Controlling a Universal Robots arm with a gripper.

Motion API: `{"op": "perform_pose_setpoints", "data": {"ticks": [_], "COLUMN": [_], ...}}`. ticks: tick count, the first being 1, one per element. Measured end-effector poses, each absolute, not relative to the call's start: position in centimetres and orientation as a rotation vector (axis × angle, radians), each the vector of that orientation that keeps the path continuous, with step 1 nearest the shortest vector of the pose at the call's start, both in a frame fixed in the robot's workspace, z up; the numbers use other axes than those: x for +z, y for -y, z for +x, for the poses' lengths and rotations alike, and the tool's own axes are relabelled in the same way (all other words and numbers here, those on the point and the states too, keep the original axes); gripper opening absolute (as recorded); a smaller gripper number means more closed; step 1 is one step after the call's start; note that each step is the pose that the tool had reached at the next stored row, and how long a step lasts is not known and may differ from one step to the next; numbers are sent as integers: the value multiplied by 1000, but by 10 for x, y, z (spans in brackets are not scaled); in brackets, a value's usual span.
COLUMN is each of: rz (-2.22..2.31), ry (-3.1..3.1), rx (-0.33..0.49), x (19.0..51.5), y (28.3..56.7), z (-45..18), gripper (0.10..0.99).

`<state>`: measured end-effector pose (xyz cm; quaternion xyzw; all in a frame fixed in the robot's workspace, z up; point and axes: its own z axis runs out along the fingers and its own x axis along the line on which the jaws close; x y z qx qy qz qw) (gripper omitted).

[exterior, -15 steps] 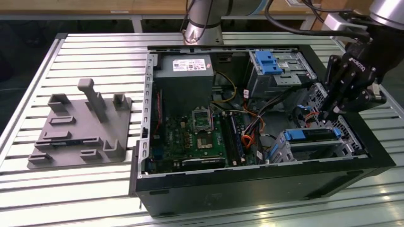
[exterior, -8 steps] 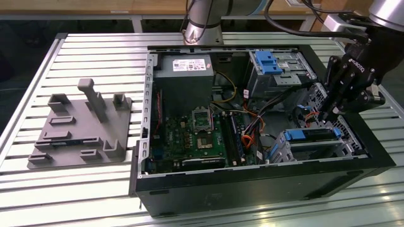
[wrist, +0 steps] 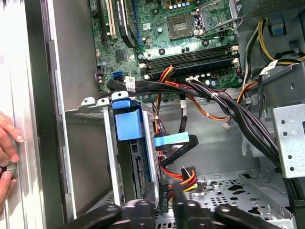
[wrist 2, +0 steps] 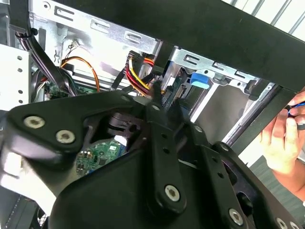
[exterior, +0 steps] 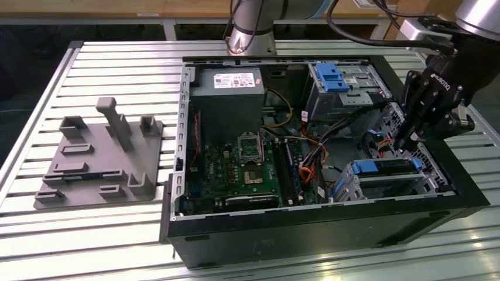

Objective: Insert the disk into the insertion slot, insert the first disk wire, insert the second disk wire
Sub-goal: 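Insert the first disk wire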

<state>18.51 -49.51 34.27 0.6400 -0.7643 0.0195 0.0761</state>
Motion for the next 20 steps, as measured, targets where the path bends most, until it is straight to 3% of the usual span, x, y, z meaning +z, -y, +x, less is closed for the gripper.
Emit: {"op": "perform_pose_setpoints", "data": {"ticks": [3,20], "rz": [1918,1995], "ry": [2291,2222], "rx": [57,62], "x": [342,342], "y": [495,495], "z": [185,185], "gripper": [173,165]}}
